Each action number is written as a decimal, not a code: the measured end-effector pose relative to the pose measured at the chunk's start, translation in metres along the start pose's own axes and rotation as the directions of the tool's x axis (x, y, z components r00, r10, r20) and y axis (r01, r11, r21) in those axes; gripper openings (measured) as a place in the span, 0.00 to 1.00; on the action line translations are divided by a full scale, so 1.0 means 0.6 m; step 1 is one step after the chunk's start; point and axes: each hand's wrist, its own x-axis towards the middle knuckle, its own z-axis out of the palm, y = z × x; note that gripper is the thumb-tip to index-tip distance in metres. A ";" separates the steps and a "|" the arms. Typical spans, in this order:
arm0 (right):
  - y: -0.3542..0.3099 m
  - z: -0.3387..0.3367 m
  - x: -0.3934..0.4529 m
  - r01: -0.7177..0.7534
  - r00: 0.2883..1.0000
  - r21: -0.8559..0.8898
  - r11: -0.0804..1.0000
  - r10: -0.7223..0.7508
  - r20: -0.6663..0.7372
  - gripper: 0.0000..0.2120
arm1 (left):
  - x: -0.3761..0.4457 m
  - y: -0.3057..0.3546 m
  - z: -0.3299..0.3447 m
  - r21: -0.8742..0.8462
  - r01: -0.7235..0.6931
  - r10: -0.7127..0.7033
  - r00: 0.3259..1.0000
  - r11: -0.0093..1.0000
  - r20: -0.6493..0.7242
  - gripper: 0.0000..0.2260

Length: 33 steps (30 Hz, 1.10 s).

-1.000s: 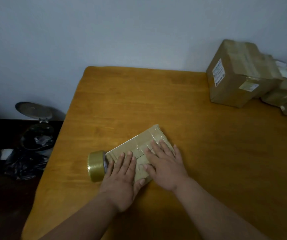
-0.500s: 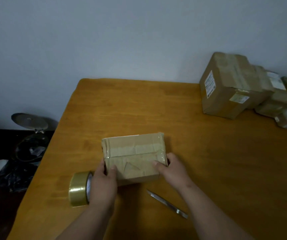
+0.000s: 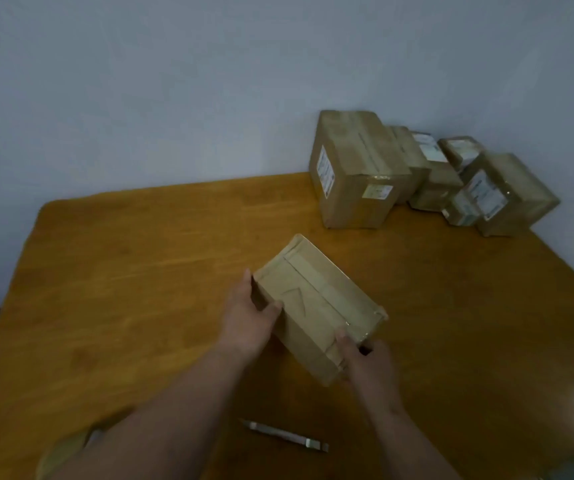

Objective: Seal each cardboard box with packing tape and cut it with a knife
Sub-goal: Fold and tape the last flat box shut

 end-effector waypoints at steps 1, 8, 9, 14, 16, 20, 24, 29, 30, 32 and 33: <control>0.006 -0.012 0.006 -0.019 1.000 -0.004 1.000 0.019 -0.023 0.22 | -0.004 -0.001 0.019 -0.012 0.044 -0.043 0.998 0.999 0.049 0.39; 0.027 -0.089 0.093 0.063 0.998 -0.187 0.980 -0.061 0.016 0.55 | -0.005 0.007 0.125 -0.251 0.182 -0.163 0.982 0.951 0.094 0.43; 0.027 -0.098 0.113 0.081 0.995 -0.201 0.976 -0.068 0.071 0.52 | 0.006 0.012 0.140 -0.274 0.199 -0.182 0.980 0.941 0.084 0.39; 0.025 -0.171 0.212 0.066 0.997 -0.107 0.992 -0.068 -0.019 0.47 | 0.057 0.056 0.257 -0.089 0.178 -0.165 0.976 0.980 0.139 0.27; 0.020 -0.208 0.254 0.031 0.992 -0.091 0.995 -0.042 -0.121 0.47 | 0.076 0.080 0.322 0.029 0.139 -0.141 0.974 0.990 0.179 0.29; -0.008 -0.274 0.342 0.036 0.980 -0.073 0.997 -0.050 -0.194 0.44 | 0.107 0.131 0.427 0.037 0.082 -0.090 0.924 0.996 0.371 0.30; -0.033 -0.305 0.410 0.047 0.996 0.032 0.998 -0.044 -0.077 0.42 | 0.136 0.166 0.465 -0.026 0.114 -0.089 0.880 0.993 0.467 0.30; -0.027 -0.331 0.425 0.078 0.993 0.311 0.947 -0.101 0.060 0.41 | 0.168 0.197 0.487 -0.094 0.113 -0.058 0.888 0.989 0.457 0.29; -0.026 -0.331 0.424 0.067 0.991 0.340 0.938 -0.101 0.086 0.40 | 0.169 0.199 0.493 -0.095 0.117 -0.057 0.873 0.989 0.483 0.28; -0.026 -0.330 0.419 0.065 0.989 0.341 0.938 -0.105 0.100 0.40 | 0.164 0.202 0.503 -0.051 0.107 -0.066 0.855 0.993 0.515 0.27; -0.028 -0.328 0.415 0.066 0.990 0.331 0.941 -0.102 0.095 0.40 | 0.161 0.203 0.506 -0.030 0.093 -0.065 0.859 0.995 0.508 0.27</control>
